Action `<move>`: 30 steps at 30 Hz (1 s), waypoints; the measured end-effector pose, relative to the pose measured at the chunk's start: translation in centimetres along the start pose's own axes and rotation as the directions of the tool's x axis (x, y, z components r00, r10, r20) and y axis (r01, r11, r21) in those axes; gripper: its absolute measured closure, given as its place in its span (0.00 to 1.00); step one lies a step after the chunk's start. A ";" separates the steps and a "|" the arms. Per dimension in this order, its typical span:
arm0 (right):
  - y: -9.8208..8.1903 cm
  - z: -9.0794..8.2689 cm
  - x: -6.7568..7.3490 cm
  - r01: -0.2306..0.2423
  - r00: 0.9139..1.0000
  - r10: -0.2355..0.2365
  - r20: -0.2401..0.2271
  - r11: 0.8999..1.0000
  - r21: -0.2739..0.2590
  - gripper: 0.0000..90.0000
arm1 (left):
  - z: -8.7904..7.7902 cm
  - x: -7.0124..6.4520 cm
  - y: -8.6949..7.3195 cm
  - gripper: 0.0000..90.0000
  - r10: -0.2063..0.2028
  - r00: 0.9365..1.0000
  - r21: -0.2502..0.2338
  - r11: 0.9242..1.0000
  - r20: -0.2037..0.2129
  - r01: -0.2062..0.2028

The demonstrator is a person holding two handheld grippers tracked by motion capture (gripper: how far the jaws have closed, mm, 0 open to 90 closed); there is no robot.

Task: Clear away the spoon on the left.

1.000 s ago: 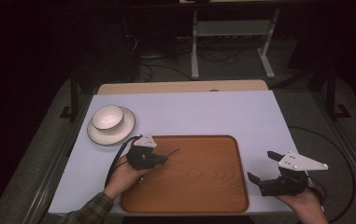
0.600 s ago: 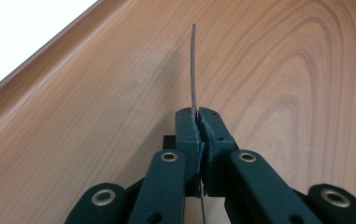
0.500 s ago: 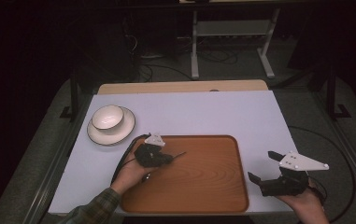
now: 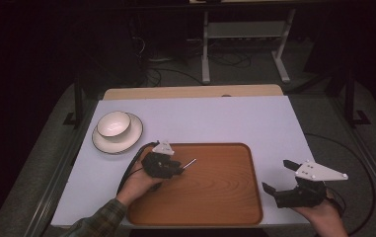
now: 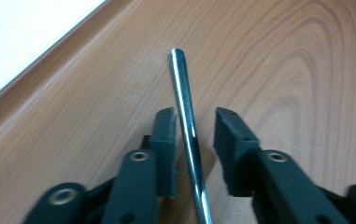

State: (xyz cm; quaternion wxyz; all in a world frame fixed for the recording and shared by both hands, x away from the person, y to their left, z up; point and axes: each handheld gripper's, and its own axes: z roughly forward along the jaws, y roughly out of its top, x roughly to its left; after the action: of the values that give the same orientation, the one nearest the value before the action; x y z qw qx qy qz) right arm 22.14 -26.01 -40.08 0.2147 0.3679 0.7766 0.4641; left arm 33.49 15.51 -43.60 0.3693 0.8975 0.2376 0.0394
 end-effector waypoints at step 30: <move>0.1 -0.3 -0.1 0.001 1.000 -0.001 0.006 1.000 -0.011 0.00 | -6.2 0.1 -1.2 0.04 -0.047 0.996 -0.154 0.987 -0.076 0.034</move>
State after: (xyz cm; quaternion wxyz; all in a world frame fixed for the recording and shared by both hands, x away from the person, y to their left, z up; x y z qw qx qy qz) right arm 22.08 -26.25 -39.90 0.2191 0.3679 0.7736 0.4671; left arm 31.55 20.24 -39.91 0.4278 0.8594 0.2666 0.0858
